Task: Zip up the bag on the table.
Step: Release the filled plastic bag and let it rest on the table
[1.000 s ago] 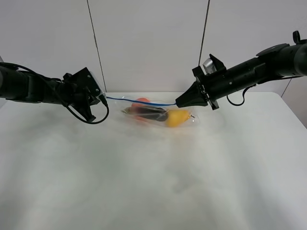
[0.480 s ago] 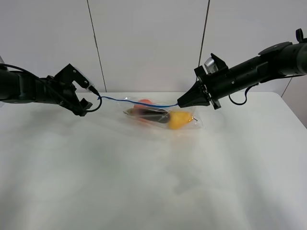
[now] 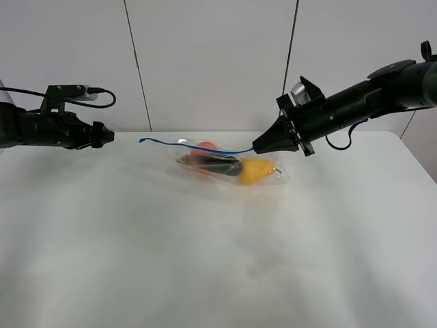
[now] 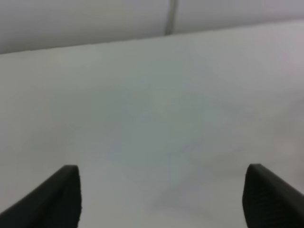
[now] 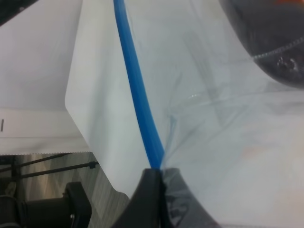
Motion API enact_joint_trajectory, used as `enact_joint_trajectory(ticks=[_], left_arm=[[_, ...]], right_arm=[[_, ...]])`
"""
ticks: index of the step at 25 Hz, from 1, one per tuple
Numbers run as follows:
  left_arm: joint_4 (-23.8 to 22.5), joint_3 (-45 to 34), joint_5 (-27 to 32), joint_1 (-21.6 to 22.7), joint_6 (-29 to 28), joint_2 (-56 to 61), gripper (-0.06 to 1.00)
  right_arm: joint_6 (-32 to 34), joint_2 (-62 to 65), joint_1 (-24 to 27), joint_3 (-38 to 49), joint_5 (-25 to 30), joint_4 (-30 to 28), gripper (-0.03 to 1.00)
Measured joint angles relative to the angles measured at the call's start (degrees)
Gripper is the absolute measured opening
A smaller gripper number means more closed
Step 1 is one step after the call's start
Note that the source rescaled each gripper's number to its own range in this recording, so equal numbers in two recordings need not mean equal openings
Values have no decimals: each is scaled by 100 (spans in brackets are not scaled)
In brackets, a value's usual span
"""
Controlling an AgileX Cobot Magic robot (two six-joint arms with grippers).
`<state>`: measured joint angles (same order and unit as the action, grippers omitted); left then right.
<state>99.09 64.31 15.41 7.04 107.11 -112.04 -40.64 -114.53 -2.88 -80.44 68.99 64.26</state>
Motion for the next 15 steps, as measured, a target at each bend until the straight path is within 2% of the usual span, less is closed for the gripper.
enact_joint_trajectory(ticks=[3, 5, 6, 9, 12, 15], left_arm=[[-92, 0, 1051, 85, -363, 0, 92], [-680, 5, 1640, 105, -1006, 0, 92], [-1219, 21, 1921, 105, -1394, 0, 92], [-3234, 153, 2372, 105, -3211, 0, 92], [-5703, 412, 2439, 105, -5727, 0, 91], [-7376, 866, 2508, 105, -7934, 0, 91]], right_arm=[[0, 0, 0, 0, 6, 0, 0], [0, 0, 0, 0, 6, 0, 0], [0, 0, 0, 0, 6, 0, 0], [13, 0, 0, 0, 6, 0, 0], [18, 0, 0, 0, 6, 0, 0], [18, 0, 0, 0, 6, 0, 0]])
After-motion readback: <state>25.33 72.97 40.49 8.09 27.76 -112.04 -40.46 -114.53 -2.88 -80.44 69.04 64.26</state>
